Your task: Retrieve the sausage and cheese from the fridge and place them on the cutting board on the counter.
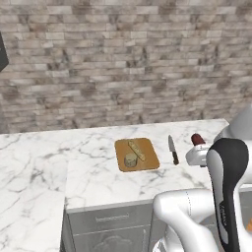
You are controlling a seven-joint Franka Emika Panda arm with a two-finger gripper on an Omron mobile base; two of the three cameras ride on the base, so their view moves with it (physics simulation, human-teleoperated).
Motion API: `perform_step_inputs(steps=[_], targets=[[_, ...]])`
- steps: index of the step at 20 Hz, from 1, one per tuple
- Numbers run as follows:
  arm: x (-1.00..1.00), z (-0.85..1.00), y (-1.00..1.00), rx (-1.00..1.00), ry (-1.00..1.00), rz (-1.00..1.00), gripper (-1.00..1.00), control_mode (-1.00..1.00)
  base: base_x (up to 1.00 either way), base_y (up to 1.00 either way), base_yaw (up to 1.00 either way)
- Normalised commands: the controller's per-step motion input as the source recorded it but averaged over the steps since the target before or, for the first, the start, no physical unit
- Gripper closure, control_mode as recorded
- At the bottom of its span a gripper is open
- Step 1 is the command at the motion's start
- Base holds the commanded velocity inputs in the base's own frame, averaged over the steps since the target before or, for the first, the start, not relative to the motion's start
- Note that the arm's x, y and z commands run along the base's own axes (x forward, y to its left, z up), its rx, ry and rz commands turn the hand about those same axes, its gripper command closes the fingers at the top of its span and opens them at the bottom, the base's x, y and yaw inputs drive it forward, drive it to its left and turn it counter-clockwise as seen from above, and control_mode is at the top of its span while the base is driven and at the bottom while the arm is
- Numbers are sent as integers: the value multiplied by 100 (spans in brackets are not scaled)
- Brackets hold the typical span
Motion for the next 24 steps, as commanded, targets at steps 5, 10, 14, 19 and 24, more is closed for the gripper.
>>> perform_step_inputs(steps=[5, 10, 14, 19, 24], targets=[[0, 0, 0, 0, 0, 0, 100, 100, 0, 0, 0], [0, 0, 0, 0, 0, 0, 100, 100, 0, 0, 0], [0, 0, 0, 0, 0, 0, 100, -100, 0, 0, 0], [0, 0, 0, 0, 0, 0, 100, -100, 0, 0, 0], [0, 0, 0, 0, 0, 0, 100, -100, 0, 0, 0]])
